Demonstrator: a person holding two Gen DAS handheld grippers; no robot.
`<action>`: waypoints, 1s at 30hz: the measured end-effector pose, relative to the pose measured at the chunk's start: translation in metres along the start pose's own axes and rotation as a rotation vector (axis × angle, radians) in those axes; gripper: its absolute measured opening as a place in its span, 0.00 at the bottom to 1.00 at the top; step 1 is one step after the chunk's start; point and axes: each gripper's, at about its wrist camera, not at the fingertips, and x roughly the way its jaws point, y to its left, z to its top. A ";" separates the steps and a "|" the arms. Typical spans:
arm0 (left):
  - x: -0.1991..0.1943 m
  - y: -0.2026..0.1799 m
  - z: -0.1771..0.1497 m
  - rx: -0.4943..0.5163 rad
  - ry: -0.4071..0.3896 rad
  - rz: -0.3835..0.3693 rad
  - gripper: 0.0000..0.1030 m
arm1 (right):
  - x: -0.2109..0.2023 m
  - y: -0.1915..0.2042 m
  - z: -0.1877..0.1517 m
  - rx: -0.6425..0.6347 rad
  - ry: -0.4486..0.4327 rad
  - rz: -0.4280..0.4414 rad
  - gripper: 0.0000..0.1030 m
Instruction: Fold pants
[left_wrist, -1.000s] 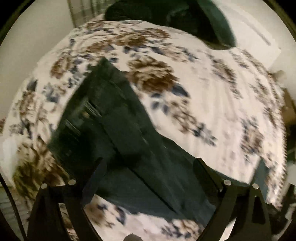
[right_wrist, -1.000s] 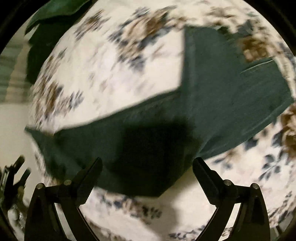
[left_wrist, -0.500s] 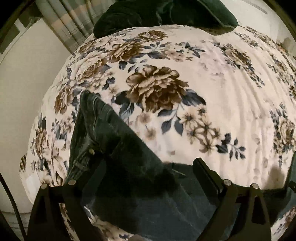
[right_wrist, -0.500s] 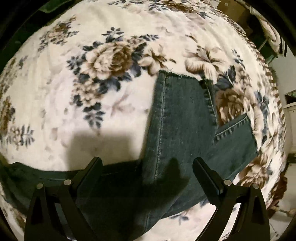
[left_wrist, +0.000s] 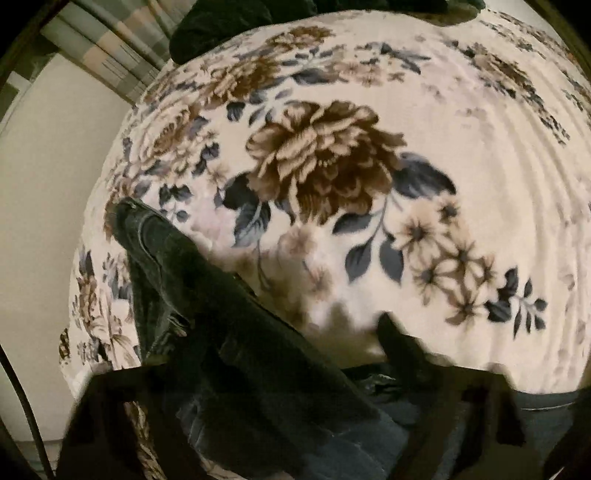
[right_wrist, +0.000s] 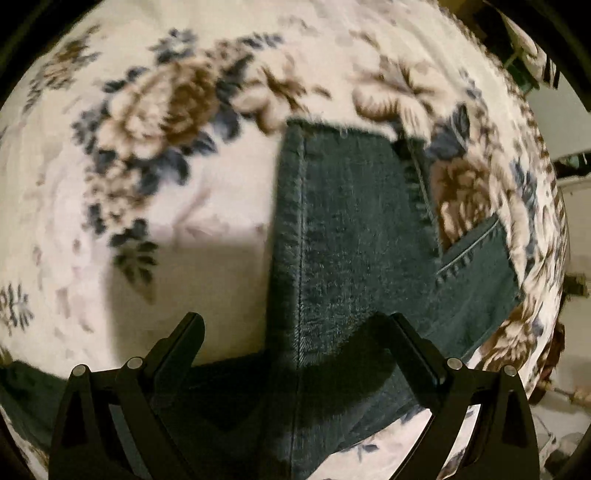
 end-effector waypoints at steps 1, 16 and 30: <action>0.004 0.001 -0.001 0.000 0.008 0.000 0.37 | 0.004 -0.001 0.001 0.006 0.011 0.000 0.97; -0.030 0.110 -0.080 -0.265 -0.092 -0.201 0.06 | -0.033 -0.036 -0.027 0.152 -0.090 0.137 0.07; -0.004 0.118 -0.216 -0.427 0.152 -0.205 0.31 | 0.024 -0.111 -0.131 0.376 0.072 0.389 0.07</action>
